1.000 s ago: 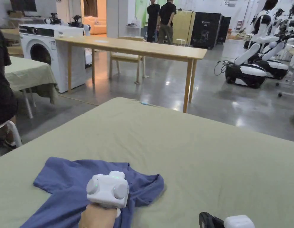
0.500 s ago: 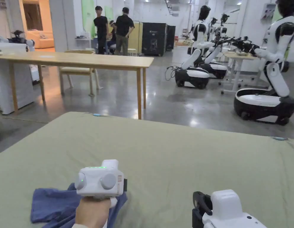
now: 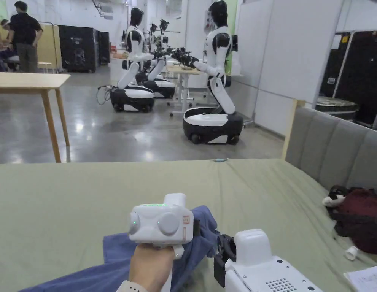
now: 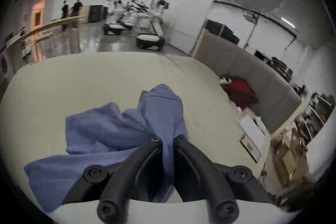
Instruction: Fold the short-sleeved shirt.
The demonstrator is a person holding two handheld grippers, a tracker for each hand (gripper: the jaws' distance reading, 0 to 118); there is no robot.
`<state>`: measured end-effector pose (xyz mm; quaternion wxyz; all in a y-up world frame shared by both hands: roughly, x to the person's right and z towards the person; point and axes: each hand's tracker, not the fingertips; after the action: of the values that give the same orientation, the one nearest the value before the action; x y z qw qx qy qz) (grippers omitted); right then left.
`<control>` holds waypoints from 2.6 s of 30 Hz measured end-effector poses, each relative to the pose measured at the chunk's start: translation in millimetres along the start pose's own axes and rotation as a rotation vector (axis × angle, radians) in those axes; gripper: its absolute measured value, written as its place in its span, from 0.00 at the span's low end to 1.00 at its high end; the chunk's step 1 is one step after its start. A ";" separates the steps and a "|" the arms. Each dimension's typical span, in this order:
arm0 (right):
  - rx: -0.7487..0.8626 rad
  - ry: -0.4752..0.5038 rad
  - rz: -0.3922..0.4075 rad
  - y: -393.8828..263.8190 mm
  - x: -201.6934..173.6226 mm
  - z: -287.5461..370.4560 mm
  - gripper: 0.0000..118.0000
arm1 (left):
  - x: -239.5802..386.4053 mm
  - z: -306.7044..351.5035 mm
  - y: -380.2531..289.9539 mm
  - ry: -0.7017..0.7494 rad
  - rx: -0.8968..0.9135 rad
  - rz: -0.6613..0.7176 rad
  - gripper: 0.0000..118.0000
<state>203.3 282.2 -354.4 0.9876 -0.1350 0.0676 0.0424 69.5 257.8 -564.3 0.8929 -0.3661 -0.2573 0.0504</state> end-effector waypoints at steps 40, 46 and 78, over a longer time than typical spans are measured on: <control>-0.006 0.115 -0.047 -36.5 -60.4 -8.1 0.02 | -213.3 224.2 -181.4 0.554 0.120 0.070 0.00; -0.060 0.051 -0.050 -50.5 -35.4 -21.1 0.02 | -265.6 151.5 -160.0 0.579 -0.009 0.064 0.69; -0.620 0.058 -0.060 -145.3 168.1 -204.2 0.41 | -243.5 122.8 -94.2 0.579 -0.102 -0.074 0.00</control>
<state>359.1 98.2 -535.7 0.8979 -0.4328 0.0754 0.0278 -210.7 198.6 -529.5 0.9108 -0.4000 -0.0073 -0.1019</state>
